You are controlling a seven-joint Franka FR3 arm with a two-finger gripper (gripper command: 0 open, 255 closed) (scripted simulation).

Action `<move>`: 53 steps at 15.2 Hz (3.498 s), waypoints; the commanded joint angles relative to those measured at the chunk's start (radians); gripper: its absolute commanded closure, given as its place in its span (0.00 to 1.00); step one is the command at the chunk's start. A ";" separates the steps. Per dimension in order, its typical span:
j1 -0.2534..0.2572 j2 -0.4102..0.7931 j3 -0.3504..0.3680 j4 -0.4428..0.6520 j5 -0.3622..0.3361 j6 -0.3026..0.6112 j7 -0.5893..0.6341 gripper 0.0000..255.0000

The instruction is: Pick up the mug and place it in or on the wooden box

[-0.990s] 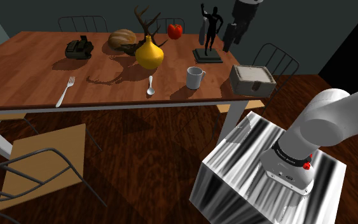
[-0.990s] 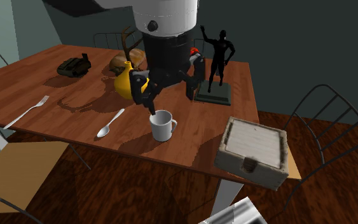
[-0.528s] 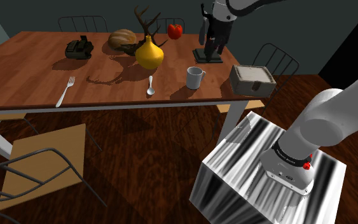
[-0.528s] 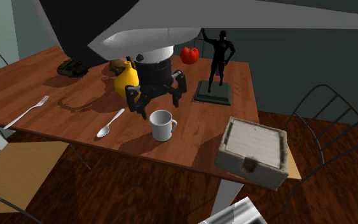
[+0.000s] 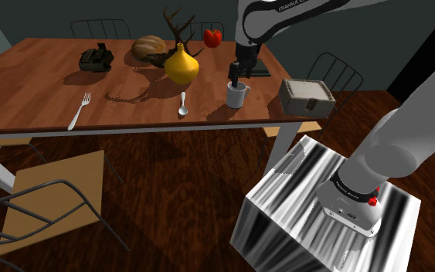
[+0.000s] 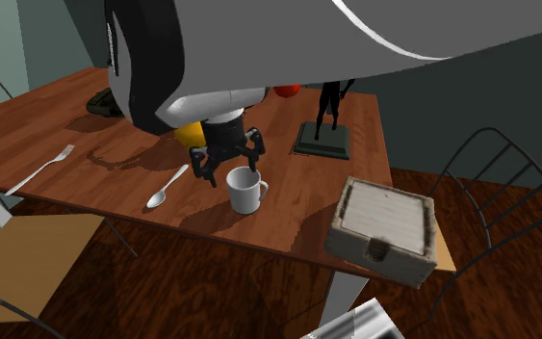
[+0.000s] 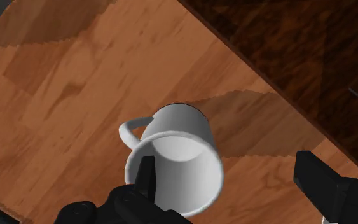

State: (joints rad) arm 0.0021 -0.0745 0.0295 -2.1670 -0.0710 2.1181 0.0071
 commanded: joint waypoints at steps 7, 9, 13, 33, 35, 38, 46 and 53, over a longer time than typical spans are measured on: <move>0.004 0.186 0.005 0.077 -0.012 0.090 0.026 0.00; 0.003 0.199 0.004 0.065 -0.014 0.115 0.027 0.00; 0.003 0.218 0.003 0.052 -0.017 0.146 0.029 0.00; 0.003 0.190 0.003 0.074 -0.012 0.097 0.024 1.00; 0.003 0.177 0.004 0.086 -0.010 0.072 0.022 1.00; 0.003 0.159 0.004 0.106 -0.008 0.034 0.018 1.00; 0.003 0.119 0.005 0.168 -0.002 -0.068 0.010 1.00; 0.003 0.095 0.005 0.234 0.002 -0.158 0.003 1.00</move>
State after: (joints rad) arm 0.0045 0.0245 0.0341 -1.9438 -0.0692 1.9757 0.0096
